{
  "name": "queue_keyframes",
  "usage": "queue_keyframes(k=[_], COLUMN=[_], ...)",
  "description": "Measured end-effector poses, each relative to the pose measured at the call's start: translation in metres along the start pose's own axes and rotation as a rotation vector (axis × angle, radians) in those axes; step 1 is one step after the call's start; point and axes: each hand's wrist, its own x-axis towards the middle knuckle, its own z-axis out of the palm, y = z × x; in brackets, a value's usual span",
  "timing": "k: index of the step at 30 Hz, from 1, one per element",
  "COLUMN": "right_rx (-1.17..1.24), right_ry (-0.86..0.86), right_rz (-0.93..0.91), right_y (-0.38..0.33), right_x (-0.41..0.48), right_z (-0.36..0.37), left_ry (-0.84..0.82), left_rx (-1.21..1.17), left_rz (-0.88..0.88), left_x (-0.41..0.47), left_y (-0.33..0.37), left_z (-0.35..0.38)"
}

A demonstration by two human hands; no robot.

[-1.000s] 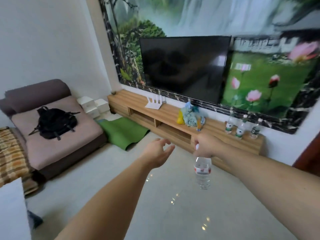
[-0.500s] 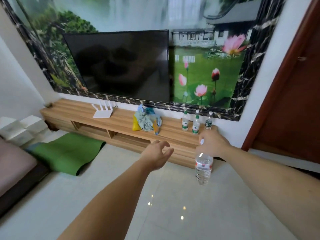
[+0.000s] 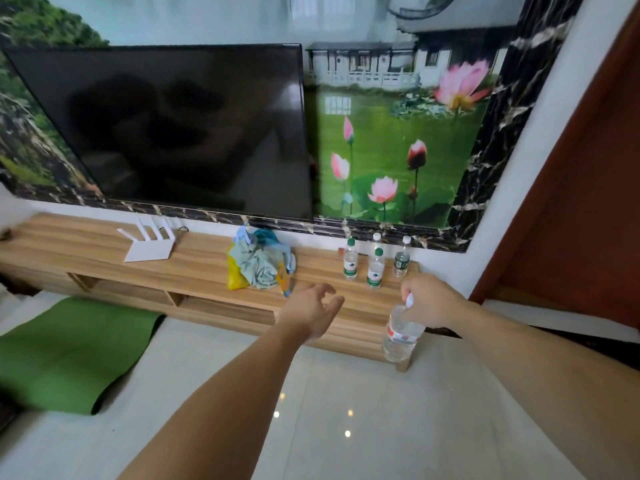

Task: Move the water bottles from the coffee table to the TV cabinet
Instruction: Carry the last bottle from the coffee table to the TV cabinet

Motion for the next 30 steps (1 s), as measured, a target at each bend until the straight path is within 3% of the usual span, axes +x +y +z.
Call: queue_keyframes(k=[20,30], right_rx=[0.056,-0.023], right_ry=[-0.146,-0.278], right_rz=[0.045,0.065], right_y=[0.105,0.115], right_x=[0.244,0.332], right_z=[-0.033,-0.013], left_ry=[-0.068,-0.126], left_rx=[0.06,0.022], left_rz=[-0.105,-0.093], left_x=[0.244,0.347], left_y=[0.024,-0.027], left_z=[0.021,0.04])
